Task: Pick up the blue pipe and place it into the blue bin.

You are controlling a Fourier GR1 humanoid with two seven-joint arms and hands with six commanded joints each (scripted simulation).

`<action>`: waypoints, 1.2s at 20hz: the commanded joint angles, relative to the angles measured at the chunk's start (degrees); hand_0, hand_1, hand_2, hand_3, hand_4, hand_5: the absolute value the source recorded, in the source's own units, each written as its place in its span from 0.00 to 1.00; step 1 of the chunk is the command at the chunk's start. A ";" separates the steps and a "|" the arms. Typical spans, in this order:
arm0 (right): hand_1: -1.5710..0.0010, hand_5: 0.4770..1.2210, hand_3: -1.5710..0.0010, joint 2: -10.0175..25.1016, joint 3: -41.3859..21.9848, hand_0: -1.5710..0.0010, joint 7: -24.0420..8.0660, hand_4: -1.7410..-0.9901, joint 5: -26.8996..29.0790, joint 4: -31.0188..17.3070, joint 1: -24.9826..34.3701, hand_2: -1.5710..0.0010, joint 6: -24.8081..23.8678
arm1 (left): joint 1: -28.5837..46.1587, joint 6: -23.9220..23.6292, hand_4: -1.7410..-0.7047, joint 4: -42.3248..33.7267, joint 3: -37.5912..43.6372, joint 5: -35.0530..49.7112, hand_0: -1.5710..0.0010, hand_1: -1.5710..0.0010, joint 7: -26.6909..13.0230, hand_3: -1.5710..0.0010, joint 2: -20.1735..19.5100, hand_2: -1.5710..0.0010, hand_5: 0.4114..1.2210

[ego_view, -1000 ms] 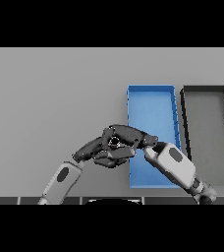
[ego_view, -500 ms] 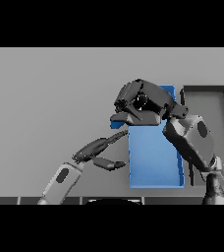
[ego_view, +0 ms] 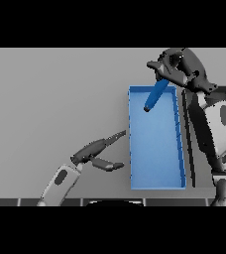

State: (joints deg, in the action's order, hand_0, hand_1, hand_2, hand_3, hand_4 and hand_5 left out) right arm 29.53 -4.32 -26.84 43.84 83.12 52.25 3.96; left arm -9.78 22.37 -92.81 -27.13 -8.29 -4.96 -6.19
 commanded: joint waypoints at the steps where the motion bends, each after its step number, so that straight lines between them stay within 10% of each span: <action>1: 0.00 0.86 0.00 -0.30 0.22 0.00 -0.33 0.00 -0.85 -0.68 -1.76 0.00 -0.69 | -0.26 0.27 0.81 0.55 0.14 -0.12 1.00 1.00 0.34 1.00 -0.35 1.00 0.10; 10: 0.00 0.87 0.00 -2.56 -2.04 0.00 -8.12 0.00 -6.47 0.11 -17.59 0.00 -3.91 | 0.05 0.14 0.83 0.28 0.01 0.29 1.00 1.00 0.09 1.00 0.27 1.00 0.06; 14: 0.00 0.86 0.00 -1.95 -5.70 0.00 -8.14 0.20 -8.16 -1.75 -22.94 0.00 -2.36 | 0.72 0.01 0.83 0.07 -0.26 0.12 1.00 1.00 0.72 1.00 0.25 1.00 0.06; 16: 0.07 0.88 0.29 -0.34 -8.68 0.00 -6.86 0.26 -6.09 -2.85 -23.50 0.11 -6.58 | 0.40 0.00 0.83 -0.27 -0.09 0.31 1.00 1.00 0.10 1.00 0.22 1.00 0.05; 19: 0.52 0.94 0.63 1.62 -13.70 0.47 -0.87 0.46 -2.11 -5.42 -23.25 0.55 -11.47 | 0.60 -0.15 0.83 -0.83 -0.05 0.25 1.00 1.00 0.16 1.00 -0.10 1.00 0.05; 21: 0.70 0.89 0.77 3.72 -18.40 0.66 -6.14 0.61 -0.06 -6.86 -22.00 0.71 -10.82 | 0.29 -0.29 0.82 -0.37 -0.46 -0.10 1.00 1.00 -0.98 1.00 0.44 1.00 0.05; 24: 0.84 0.67 0.88 8.15 -25.86 0.83 -2.38 0.75 -1.70 -7.61 -19.47 0.85 -9.22 | -0.34 -0.28 0.82 -0.35 0.18 0.56 1.00 1.00 -1.15 1.00 0.45 1.00 0.05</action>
State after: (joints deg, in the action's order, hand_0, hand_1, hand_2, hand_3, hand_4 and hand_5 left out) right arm 37.73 -30.07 -27.81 42.06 75.56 32.92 -5.38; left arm -10.14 22.06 -93.18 -26.93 -7.72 -6.05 -5.75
